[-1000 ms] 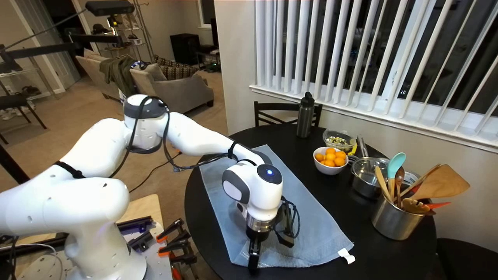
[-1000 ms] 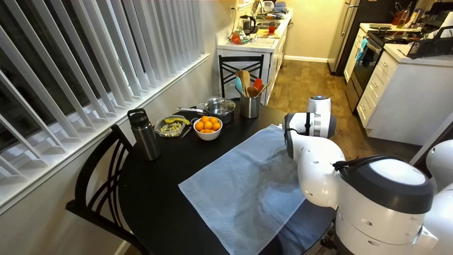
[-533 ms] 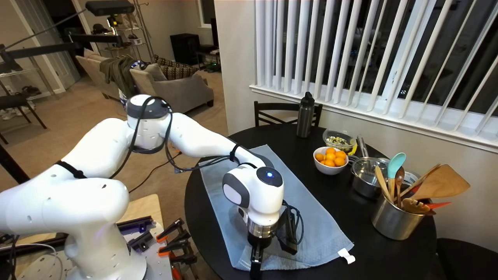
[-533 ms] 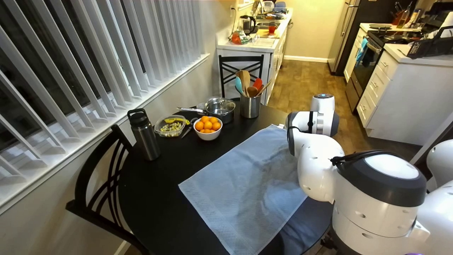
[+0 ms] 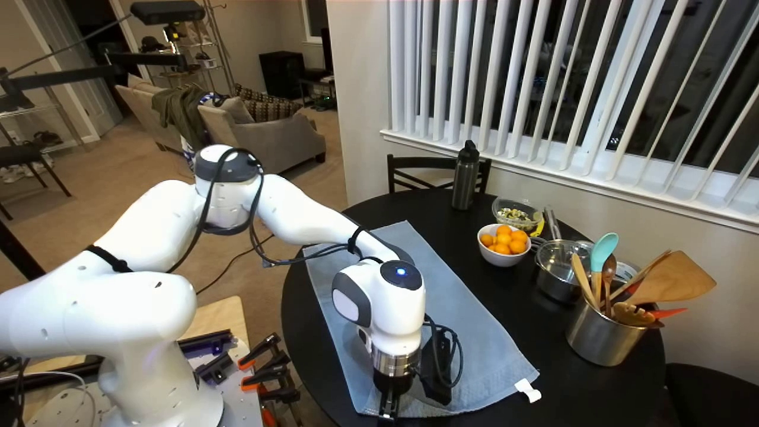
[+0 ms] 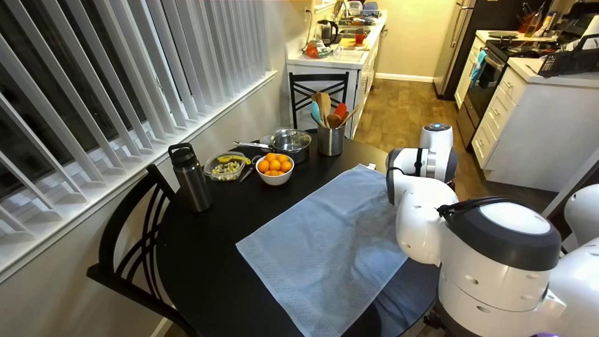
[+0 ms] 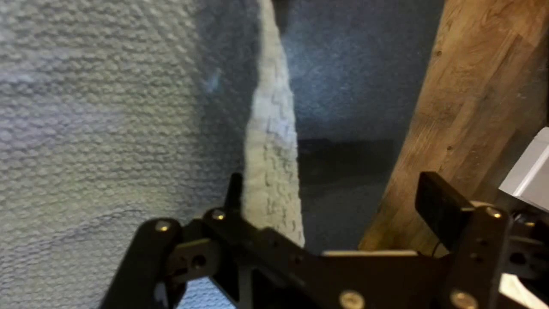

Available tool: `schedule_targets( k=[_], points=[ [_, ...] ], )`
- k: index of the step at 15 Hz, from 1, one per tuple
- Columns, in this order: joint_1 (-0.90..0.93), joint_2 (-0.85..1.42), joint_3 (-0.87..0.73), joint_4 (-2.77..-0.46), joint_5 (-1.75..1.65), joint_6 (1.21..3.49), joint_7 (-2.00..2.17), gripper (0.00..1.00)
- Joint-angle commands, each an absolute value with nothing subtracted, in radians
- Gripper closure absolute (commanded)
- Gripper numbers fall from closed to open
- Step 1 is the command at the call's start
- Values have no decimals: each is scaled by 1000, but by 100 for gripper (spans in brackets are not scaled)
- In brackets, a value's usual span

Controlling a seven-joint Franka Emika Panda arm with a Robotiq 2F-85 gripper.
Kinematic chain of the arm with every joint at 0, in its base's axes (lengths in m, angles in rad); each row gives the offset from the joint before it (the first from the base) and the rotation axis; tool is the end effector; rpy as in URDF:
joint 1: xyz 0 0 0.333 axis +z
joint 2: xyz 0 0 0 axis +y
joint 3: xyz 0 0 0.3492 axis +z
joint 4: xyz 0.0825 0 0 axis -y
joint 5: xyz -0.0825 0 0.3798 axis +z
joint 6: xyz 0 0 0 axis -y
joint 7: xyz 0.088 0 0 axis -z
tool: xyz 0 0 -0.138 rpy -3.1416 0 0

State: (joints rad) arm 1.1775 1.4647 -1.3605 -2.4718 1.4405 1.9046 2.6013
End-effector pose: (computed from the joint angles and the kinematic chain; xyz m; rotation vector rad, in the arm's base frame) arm 0.3946 -0.1482 0.1405 -1.0225 -2.8406 0.3484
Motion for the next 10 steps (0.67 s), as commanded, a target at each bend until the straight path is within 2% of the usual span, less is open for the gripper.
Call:
schedule_targets(
  k=[1,10],
  points=[
    [1187,1465,-1358,-2530,1427,1967,2601,0],
    [1317,1446,-1517,-2555,1423,1854,2601,0]
  ],
)
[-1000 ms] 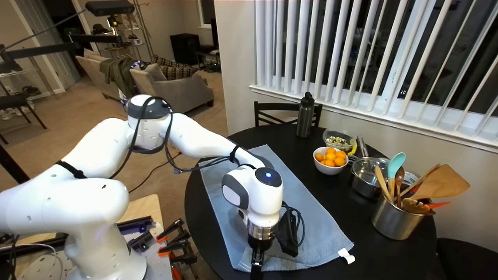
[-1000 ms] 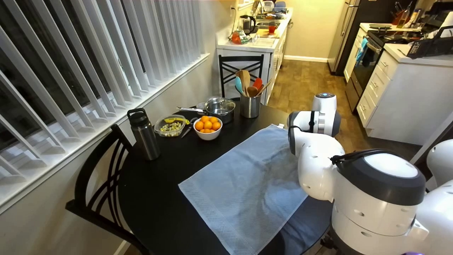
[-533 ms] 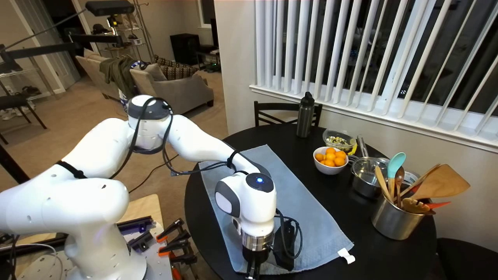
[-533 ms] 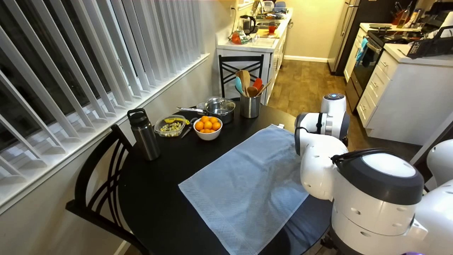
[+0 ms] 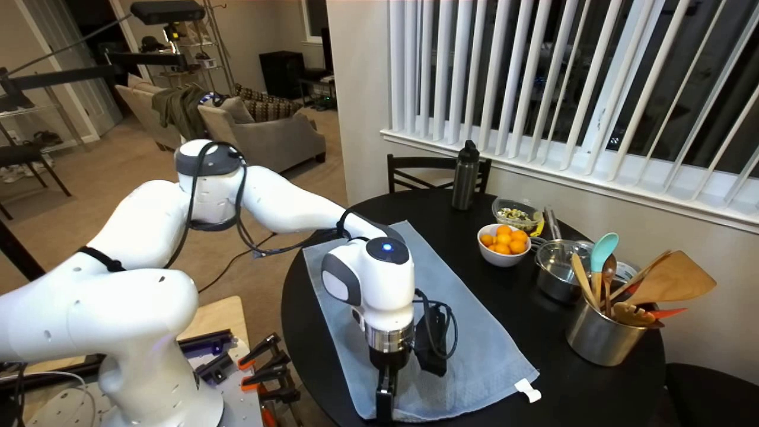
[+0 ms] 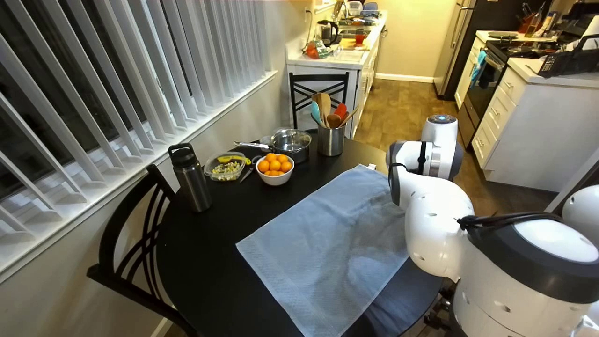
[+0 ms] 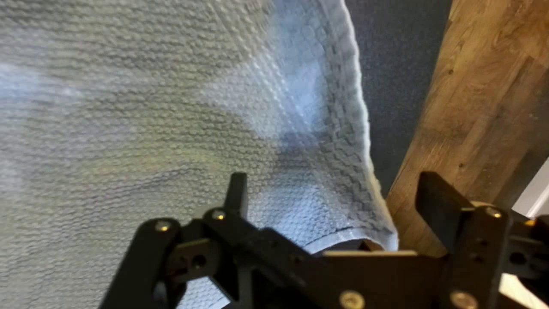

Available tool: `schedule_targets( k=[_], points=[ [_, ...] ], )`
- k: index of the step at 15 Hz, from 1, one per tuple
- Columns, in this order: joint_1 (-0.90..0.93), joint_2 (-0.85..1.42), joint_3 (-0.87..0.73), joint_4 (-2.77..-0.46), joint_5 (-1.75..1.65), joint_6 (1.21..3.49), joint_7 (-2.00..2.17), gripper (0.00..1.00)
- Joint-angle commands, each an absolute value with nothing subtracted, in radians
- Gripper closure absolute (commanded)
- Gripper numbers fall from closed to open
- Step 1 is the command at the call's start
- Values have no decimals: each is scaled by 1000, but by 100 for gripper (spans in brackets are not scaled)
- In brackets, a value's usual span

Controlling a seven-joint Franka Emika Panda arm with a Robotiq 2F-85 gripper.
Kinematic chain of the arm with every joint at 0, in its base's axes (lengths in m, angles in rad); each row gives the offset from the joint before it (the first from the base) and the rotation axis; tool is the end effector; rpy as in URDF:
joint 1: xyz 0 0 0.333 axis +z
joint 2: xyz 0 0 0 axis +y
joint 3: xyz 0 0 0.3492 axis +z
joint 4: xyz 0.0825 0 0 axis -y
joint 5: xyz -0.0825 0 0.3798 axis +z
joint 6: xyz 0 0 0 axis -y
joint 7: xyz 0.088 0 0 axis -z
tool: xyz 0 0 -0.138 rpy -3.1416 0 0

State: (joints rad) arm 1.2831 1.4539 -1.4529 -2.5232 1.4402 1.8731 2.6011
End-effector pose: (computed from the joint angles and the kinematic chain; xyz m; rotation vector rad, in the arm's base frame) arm 0.3977 -0.1220 0.1768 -0.9997 -2.9270 0.3180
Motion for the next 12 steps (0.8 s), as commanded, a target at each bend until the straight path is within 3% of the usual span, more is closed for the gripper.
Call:
schedule_targets(
  k=[1,12],
  points=[
    [1334,1450,-1530,-2568,1423,1851,2601,0],
    [1429,1305,-1636,-2627,1431,1884,2582,0]
  ],
)
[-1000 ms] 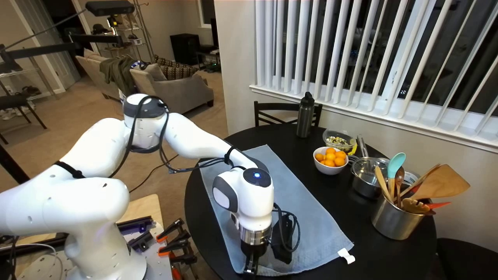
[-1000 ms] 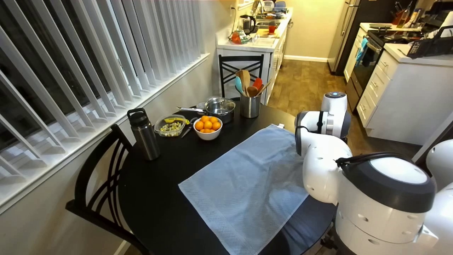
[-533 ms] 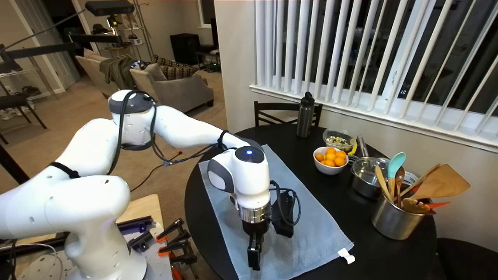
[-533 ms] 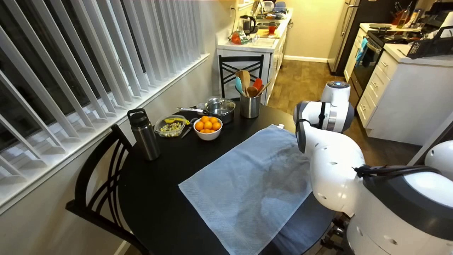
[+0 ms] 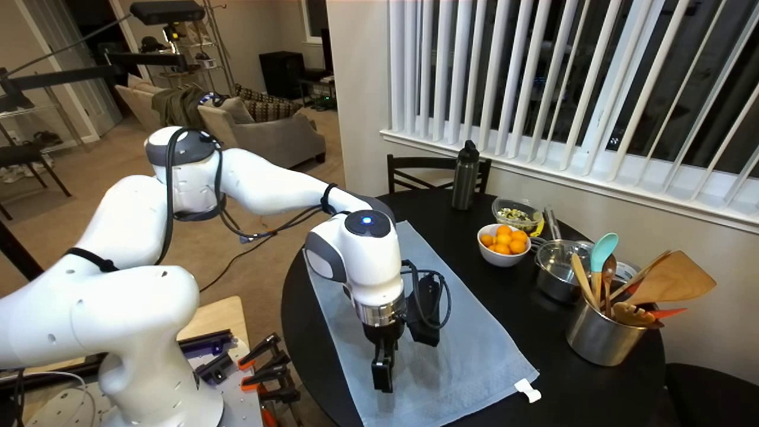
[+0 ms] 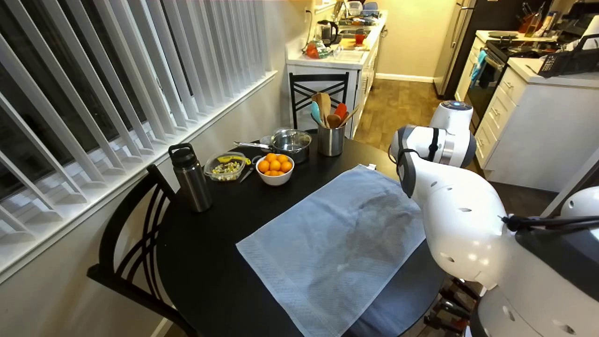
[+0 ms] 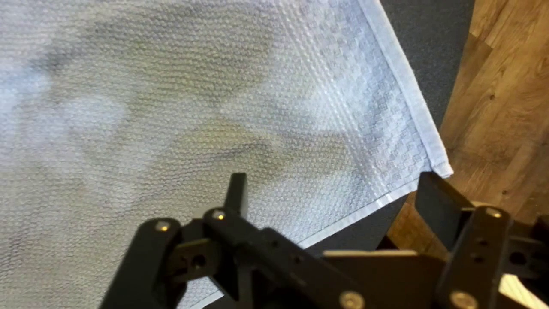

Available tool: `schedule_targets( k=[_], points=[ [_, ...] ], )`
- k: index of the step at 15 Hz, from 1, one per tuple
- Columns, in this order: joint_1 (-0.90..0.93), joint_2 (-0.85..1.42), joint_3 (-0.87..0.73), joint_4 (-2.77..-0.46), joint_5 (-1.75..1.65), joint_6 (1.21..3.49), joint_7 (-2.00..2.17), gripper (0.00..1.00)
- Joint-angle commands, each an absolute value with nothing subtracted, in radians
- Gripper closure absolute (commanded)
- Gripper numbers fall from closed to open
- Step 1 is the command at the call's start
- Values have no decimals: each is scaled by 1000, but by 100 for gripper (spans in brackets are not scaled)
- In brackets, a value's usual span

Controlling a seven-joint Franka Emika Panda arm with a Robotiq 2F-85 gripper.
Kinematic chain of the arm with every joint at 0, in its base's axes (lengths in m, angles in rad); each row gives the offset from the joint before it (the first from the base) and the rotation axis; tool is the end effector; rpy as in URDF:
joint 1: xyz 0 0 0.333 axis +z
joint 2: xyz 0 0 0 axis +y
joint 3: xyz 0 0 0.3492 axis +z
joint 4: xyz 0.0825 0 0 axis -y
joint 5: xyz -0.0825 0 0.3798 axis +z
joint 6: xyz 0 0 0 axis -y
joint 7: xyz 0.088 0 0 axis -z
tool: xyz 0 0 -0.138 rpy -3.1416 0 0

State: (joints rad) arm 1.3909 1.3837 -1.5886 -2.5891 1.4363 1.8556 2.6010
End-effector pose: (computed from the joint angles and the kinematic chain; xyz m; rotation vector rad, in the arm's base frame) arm 0.3954 -0.0963 0.2272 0.9730 2.9056 -0.1778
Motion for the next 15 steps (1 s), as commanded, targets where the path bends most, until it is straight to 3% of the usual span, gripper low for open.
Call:
schedule_targets(
  k=[1,15],
  points=[
    [1439,1300,-1647,-2628,1431,1888,2589,0],
    [1471,1301,-1677,-2607,1436,1890,2601,0]
  ],
)
